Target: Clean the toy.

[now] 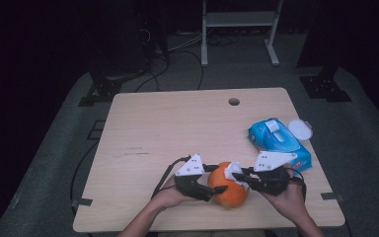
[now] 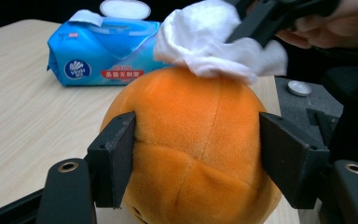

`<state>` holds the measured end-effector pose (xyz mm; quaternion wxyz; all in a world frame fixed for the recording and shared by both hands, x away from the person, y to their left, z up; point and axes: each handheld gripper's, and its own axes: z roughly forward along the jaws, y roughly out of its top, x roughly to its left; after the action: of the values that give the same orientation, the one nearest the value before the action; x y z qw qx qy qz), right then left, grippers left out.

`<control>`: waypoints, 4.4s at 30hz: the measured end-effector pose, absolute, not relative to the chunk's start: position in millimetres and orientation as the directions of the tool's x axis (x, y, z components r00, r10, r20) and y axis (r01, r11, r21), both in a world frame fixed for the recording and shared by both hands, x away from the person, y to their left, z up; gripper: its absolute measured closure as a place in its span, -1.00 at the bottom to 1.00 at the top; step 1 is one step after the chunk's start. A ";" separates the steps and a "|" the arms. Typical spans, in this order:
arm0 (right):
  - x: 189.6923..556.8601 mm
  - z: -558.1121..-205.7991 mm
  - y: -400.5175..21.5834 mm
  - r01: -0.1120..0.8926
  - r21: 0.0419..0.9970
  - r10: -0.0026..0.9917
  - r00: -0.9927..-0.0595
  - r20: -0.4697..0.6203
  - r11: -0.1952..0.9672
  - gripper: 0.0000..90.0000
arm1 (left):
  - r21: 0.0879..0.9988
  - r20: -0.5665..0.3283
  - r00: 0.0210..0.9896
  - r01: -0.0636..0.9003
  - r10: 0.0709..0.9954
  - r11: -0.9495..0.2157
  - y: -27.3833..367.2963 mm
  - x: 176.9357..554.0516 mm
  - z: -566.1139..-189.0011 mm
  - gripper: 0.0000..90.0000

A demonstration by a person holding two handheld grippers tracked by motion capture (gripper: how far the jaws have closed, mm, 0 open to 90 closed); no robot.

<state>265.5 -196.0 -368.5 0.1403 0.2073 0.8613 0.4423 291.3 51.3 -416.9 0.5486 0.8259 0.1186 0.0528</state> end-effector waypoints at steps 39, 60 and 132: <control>254.0 -361.6 -170.8 0.166 0.794 0.392 -0.915 -0.097 0.585 0.79 | 0.907 -0.015 0.970 0.115 0.242 -0.405 41.3 284.6 -417.2 -0.44; 260.4 -375.7 -180.8 0.230 0.796 0.446 -0.893 -0.055 0.560 0.79 | 0.867 -0.174 0.956 0.263 0.238 -0.423 61.9 302.8 -422.6 -0.57; 279.4 -391.6 -188.8 0.297 0.811 0.463 -0.886 0.037 0.504 0.78 | 0.883 0.030 0.960 0.106 0.279 -0.458 85.1 308.3 -416.0 -0.13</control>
<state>279.4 -188.8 -391.6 0.0929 0.2205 0.8622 0.4464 308.3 85.1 -416.0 0.5083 0.8494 0.1135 0.0853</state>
